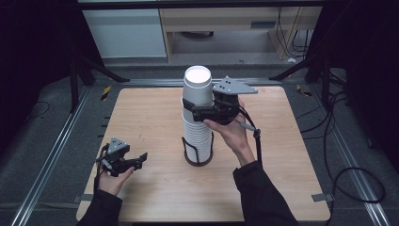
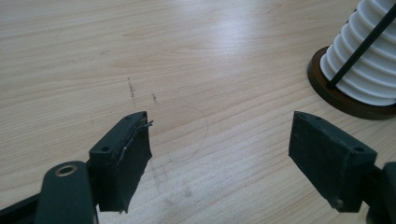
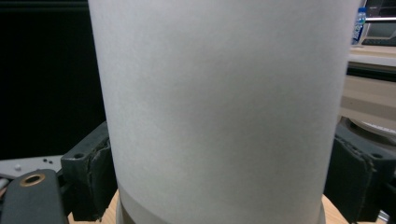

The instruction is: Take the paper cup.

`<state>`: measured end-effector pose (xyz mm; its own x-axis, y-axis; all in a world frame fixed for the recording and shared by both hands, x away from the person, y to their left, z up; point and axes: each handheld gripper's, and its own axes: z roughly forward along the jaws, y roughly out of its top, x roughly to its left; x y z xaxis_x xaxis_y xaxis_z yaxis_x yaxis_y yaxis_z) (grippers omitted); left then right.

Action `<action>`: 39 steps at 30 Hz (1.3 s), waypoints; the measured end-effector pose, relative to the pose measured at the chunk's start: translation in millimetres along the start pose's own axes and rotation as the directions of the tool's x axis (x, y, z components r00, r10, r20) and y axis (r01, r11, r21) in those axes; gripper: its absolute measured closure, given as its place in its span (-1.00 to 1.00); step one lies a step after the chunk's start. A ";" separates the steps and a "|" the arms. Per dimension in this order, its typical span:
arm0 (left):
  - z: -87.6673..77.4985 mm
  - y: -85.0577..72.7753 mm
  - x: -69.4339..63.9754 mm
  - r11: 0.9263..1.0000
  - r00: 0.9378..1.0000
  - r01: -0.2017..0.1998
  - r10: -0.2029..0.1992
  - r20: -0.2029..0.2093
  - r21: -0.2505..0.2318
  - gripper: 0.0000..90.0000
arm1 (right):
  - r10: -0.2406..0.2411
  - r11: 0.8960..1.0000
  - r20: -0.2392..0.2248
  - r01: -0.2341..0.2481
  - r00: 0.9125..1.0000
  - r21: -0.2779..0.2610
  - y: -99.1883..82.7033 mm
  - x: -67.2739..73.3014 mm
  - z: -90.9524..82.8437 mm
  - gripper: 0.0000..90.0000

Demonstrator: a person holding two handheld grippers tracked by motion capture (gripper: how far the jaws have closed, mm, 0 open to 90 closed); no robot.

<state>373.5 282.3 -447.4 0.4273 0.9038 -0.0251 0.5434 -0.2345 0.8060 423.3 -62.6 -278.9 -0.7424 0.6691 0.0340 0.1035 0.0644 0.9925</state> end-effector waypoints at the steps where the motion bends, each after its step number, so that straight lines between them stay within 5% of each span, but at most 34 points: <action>1: 0.0 0.0 0.0 1.000 1.000 0.000 0.000 0.000 0.000 -0.55 | 0.000 1.000 0.000 0.000 1.000 0.000 0.0 0.0 0.0 -0.74; 24: -3.2 1.4 0.6 1.000 1.000 -0.001 0.001 0.002 -0.011 -0.55 | -0.060 0.994 0.023 0.062 0.998 -0.090 55.1 -2.7 -34.3 -0.72; 39: -8.2 5.9 -4.9 0.999 0.999 -0.022 0.023 0.026 -0.023 -0.55 | -0.099 0.993 0.061 0.102 0.993 -0.052 51.9 -19.6 -81.9 -0.72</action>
<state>368.7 279.4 -437.7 0.4584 0.8885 -0.0223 0.5172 -0.2463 0.8196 389.0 -133.0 -218.5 -0.7072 0.7034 -0.0715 -0.0072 0.0939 0.9956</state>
